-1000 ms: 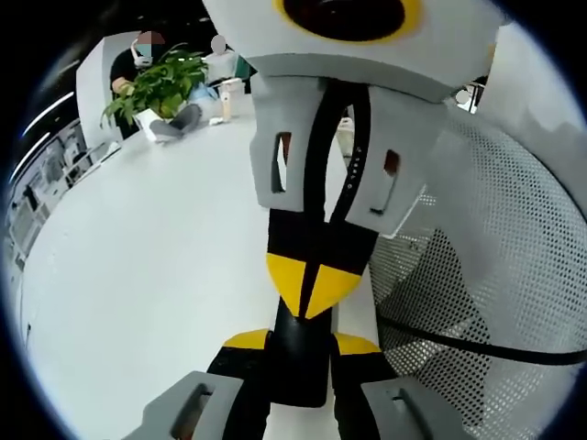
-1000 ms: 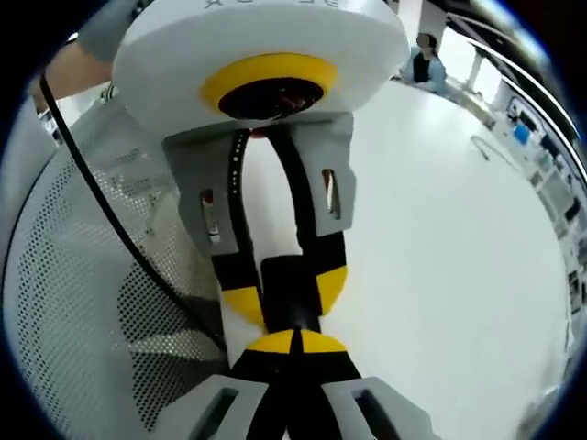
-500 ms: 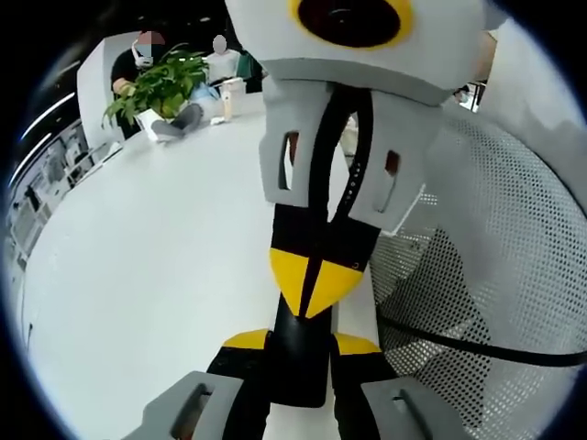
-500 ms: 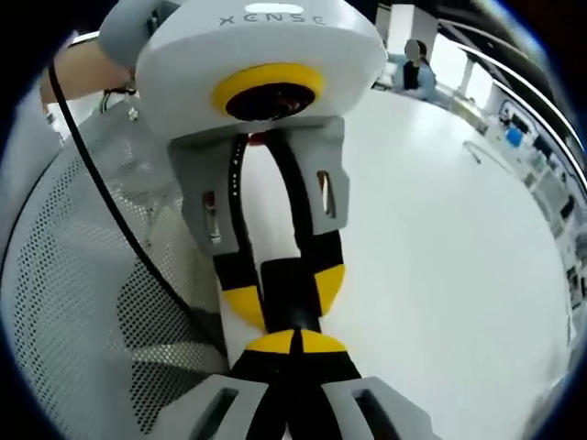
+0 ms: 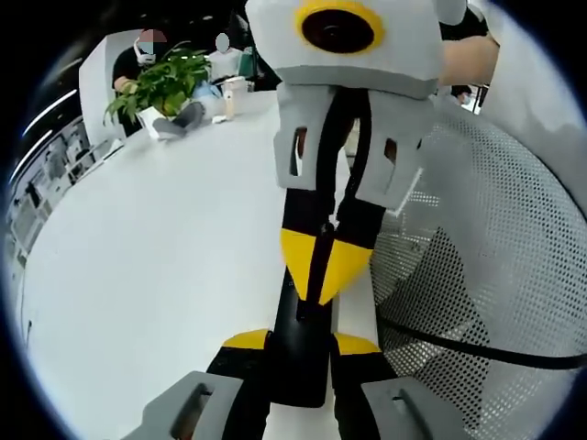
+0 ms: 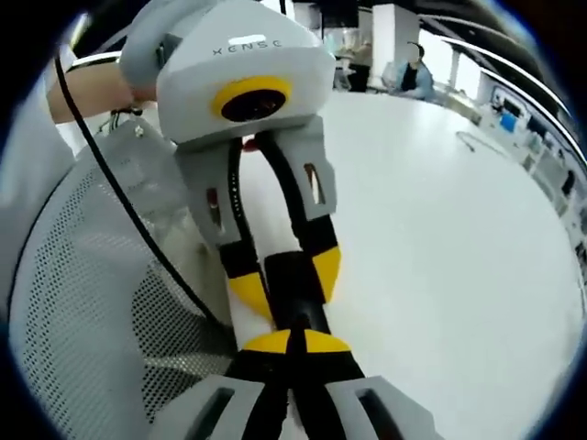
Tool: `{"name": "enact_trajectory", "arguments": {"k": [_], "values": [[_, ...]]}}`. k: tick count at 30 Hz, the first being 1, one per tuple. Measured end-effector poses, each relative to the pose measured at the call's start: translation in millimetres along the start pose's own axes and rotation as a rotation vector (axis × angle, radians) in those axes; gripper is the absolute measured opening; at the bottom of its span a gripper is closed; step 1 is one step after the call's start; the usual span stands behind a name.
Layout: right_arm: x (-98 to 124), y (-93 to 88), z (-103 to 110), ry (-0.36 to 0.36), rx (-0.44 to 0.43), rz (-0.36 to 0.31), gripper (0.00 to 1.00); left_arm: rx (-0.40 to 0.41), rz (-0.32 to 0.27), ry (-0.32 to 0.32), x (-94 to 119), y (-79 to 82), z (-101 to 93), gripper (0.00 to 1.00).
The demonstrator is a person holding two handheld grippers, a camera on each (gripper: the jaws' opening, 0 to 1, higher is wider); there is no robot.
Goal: Press the specified remote control buttons in sequence, fully releasing each button before pressing the next.
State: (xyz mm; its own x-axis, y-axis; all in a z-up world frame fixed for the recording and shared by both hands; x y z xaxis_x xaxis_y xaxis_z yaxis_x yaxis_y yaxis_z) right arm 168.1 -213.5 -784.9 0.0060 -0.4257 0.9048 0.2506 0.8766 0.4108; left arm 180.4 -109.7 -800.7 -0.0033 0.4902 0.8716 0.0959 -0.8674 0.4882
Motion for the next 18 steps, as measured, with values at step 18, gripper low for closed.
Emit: {"name": "enact_trajectory", "arguments": {"k": [18], "values": [[3.2,-10.8,-6.5,-0.05,0.033,0.011,0.17,0.008,-0.003,0.016,0.3,0.0,-1.3,0.24]]}}
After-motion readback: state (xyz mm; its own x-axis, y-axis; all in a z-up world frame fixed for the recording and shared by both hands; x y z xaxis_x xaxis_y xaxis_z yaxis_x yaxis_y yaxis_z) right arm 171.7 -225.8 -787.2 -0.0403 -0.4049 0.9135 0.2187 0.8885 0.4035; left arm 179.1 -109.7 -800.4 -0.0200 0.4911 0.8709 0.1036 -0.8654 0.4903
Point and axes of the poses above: the point that each gripper's makers call its tool centre point, and the gripper's own axes: x roughly backward along the fingers, z roughly to its left, y roughly out of its top, the point moved 8 cm from there along x, roughly backward along the fingers, and after that the axes turned 11 degrees about z, right-handed, at the moved point
